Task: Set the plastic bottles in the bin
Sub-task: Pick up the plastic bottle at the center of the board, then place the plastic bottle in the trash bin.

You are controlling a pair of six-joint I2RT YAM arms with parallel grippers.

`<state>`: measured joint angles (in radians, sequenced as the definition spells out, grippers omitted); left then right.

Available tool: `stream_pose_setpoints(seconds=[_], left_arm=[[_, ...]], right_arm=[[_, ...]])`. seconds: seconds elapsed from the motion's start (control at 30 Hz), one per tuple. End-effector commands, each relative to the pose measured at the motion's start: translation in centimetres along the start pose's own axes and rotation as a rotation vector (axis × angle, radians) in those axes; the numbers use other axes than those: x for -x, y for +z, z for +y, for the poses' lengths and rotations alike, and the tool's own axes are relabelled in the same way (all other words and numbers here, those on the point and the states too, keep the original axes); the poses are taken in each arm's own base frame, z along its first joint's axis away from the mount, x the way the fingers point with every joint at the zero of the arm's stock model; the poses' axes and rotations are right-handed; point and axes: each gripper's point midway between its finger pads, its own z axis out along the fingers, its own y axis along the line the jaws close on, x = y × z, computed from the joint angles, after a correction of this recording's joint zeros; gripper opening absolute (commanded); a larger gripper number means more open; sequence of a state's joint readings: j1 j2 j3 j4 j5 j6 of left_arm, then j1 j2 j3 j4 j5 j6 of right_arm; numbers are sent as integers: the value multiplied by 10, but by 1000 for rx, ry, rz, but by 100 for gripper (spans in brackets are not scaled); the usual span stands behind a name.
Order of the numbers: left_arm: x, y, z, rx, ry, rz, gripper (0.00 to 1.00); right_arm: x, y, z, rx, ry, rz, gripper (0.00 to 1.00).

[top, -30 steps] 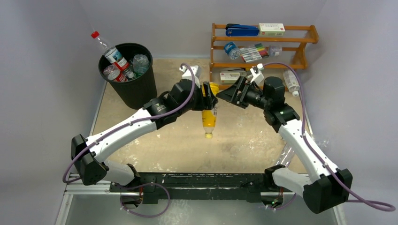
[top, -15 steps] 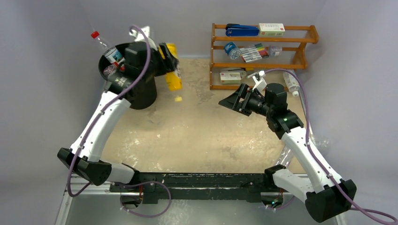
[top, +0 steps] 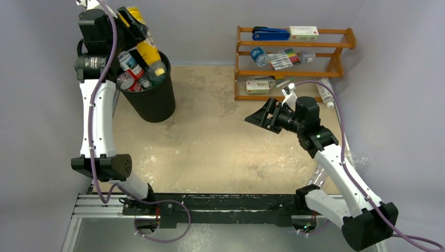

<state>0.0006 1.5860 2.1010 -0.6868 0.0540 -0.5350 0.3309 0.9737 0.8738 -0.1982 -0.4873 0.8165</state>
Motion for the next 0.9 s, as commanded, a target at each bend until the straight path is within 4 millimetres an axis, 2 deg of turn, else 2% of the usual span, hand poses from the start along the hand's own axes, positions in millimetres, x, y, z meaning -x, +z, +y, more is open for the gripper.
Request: stream_pose_setpoints(seconds=[0.0, 0.2, 0.33, 0.5, 0.67, 0.87], left_arm=[[38, 7, 2, -49, -5, -83, 45], [67, 30, 39, 53, 21, -200, 45], [85, 44, 52, 103, 33, -305, 45], [105, 52, 62, 137, 50, -438, 45], [102, 54, 69, 197, 100, -528, 45], [73, 67, 55, 262, 237, -518, 45]], right_arm=[[-1, -4, 2, 7, -33, -8, 92], [-5, -4, -3, -15, -30, 15, 92], [-10, -2, -9, -33, -24, 31, 92], [-15, 4, -20, -52, -12, 51, 92], [-19, 9, -25, -60, -11, 76, 92], [-25, 12, -33, -70, -8, 97, 93]])
